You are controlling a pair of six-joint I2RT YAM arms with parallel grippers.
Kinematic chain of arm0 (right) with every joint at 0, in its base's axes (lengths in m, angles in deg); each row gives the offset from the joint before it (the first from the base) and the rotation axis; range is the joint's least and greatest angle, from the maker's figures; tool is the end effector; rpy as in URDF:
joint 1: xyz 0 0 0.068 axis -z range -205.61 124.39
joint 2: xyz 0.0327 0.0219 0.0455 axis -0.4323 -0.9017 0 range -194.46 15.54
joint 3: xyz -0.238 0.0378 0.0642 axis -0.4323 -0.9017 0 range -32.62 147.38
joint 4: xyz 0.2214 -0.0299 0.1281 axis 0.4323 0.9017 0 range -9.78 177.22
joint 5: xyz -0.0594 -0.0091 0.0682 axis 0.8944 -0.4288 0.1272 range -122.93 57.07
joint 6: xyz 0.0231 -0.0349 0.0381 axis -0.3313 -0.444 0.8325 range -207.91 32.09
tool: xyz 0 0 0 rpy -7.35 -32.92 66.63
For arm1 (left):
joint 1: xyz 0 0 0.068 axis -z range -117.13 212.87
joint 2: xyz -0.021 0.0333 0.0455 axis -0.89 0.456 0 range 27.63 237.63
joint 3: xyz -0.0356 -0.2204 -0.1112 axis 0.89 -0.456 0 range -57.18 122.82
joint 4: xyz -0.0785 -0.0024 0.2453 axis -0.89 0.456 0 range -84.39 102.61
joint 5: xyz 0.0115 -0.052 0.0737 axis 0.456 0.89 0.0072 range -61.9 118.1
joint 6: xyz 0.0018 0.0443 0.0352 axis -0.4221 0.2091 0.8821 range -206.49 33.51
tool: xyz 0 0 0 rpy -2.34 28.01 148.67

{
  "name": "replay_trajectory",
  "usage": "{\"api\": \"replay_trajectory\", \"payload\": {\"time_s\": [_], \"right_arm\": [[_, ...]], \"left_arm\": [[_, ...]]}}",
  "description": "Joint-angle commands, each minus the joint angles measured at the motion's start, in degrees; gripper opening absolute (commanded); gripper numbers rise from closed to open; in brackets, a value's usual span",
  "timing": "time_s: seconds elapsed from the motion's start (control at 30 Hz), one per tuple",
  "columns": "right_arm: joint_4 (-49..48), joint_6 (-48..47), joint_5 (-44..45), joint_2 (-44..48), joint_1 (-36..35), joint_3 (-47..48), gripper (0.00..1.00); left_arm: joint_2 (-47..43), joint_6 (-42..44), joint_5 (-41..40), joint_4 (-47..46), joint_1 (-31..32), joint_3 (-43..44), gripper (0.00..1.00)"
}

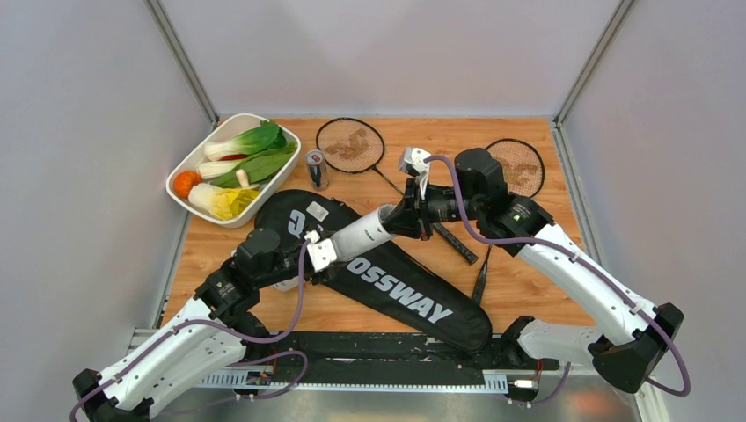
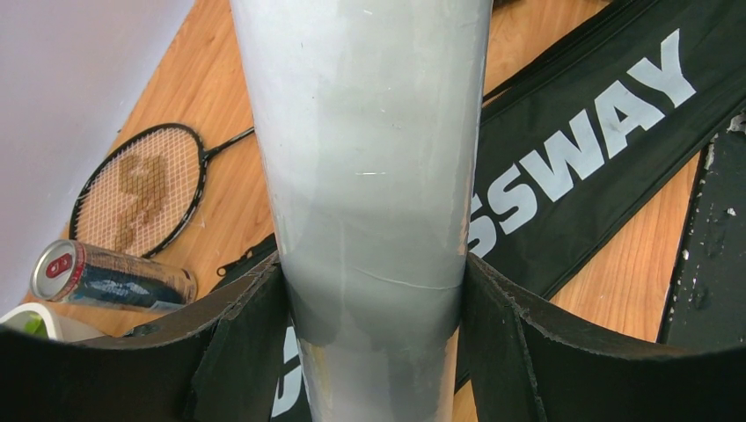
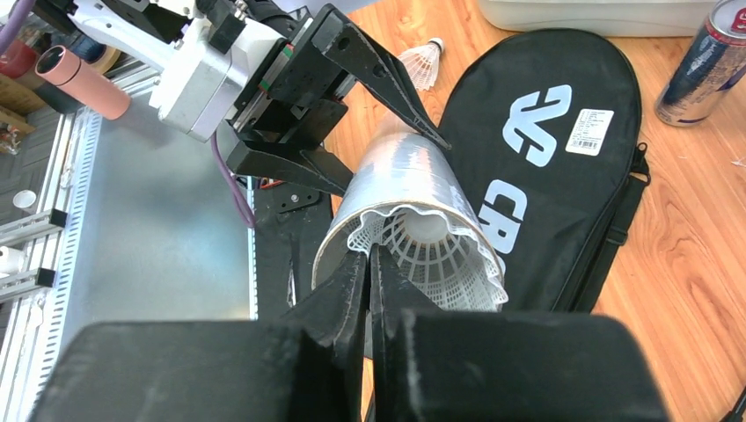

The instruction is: Pack up the badminton gear

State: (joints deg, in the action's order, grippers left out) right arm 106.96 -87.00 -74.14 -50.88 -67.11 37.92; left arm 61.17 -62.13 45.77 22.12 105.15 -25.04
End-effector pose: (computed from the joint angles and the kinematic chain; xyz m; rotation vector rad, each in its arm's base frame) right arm 0.1743 0.1890 0.3705 -1.1583 1.6937 1.1776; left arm 0.1167 -0.1225 0.2657 1.2150 1.4598 -0.5038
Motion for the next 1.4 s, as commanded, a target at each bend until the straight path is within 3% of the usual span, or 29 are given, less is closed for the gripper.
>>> {"api": "replay_trajectory", "payload": {"time_s": [0.0,0.17,0.6,0.9,1.07,1.37], "right_arm": [[-1.3,-1.3,-2.9,-0.4,-0.4,-0.1,0.07],[-1.4,0.6,-2.4,-0.5,-0.4,-0.2,0.14],[-2.8,4.3,-6.2,-2.4,-0.4,-1.0,0.13],[-2.9,6.2,-5.5,-2.1,-0.3,0.0,0.33],[-2.6,8.9,-0.2,0.9,-0.2,0.5,0.47],[-1.3,13.5,13.4,9.5,0.5,0.0,0.48]], "left_arm": [[-0.2,1.4,1.4,-4.2,0.0,0.3,0.01],[-0.1,1.3,1.4,-4.2,0.0,0.3,0.01],[-0.5,1.5,1.1,-4.1,0.0,0.4,0.01],[-0.8,1.4,1.0,-4.4,0.0,0.2,0.01],[-0.9,1.4,0.9,-4.3,-0.1,0.2,0.01],[-1.2,1.4,0.4,-4.1,0.0,0.1,0.00]]}}
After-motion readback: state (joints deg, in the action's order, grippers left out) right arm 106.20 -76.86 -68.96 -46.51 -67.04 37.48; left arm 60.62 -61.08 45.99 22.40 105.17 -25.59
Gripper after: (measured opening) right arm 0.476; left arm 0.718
